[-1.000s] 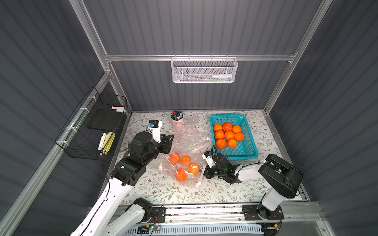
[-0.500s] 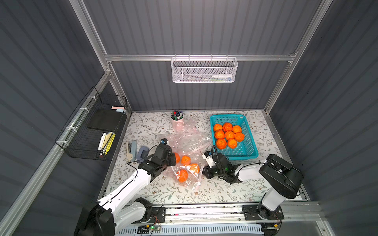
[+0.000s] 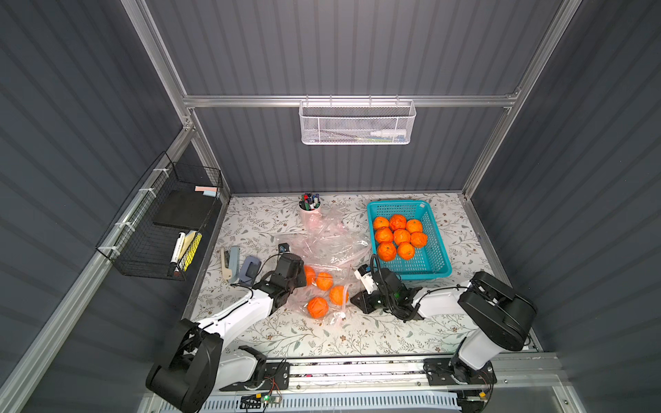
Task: Open the zip-top bag and take out the orange
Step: Adjust the zipper food storage bag at the center of the board, then pick up the orange from the zipper food storage bag.
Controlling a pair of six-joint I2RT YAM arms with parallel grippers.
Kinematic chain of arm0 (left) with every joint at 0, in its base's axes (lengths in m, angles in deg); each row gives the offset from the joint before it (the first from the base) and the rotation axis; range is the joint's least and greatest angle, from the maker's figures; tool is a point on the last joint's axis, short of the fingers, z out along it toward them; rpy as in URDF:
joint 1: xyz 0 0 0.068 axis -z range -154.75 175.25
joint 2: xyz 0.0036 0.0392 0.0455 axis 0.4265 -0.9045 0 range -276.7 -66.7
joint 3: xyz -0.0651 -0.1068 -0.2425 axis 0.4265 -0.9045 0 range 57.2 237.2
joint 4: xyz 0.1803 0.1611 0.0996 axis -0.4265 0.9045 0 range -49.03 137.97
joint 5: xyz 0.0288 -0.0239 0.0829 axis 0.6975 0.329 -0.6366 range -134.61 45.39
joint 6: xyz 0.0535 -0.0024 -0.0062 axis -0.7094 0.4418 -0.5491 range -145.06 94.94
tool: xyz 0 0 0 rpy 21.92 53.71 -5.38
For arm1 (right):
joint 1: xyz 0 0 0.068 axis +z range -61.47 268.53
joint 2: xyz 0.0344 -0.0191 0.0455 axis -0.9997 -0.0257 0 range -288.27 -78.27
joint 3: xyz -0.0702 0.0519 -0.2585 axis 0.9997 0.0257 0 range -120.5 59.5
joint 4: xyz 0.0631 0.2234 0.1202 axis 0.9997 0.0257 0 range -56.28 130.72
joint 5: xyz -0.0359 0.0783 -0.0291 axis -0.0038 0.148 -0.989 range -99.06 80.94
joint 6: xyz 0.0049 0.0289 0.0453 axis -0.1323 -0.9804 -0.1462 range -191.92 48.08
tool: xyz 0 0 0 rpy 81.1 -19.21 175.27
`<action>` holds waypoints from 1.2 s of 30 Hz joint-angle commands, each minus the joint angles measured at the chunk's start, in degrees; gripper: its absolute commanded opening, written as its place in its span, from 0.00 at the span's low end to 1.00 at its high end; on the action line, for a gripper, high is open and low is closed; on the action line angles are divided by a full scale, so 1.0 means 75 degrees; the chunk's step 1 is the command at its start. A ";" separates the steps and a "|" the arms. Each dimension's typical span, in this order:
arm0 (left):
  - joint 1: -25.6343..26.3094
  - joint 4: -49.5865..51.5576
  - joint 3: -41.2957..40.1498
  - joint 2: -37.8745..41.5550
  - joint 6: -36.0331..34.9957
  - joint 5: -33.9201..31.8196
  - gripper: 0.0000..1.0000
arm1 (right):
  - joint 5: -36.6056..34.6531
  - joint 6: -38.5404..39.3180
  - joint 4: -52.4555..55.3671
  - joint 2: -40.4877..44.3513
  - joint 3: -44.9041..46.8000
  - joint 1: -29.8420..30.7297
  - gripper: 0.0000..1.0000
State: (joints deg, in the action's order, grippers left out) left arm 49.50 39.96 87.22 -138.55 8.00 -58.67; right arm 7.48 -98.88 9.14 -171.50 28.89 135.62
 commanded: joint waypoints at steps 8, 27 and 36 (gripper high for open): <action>-0.0058 -0.0700 -0.0352 -0.0985 -0.0063 0.0910 0.12 | -0.0373 0.0282 0.1242 0.1180 -0.0063 0.0038 0.42; -0.0058 -0.0915 -0.0451 -0.0933 -0.0294 0.1265 0.11 | -0.0181 0.0289 0.2060 -0.0027 -0.1614 0.0603 0.72; -0.0058 -0.0942 -0.0498 -0.0852 -0.0341 0.1336 0.11 | -0.0280 0.0321 0.2282 -0.0365 -0.1825 0.0801 0.63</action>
State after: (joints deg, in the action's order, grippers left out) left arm 49.02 33.20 84.67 -146.27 6.49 -50.13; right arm 7.33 -97.00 22.41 -174.51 14.36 141.30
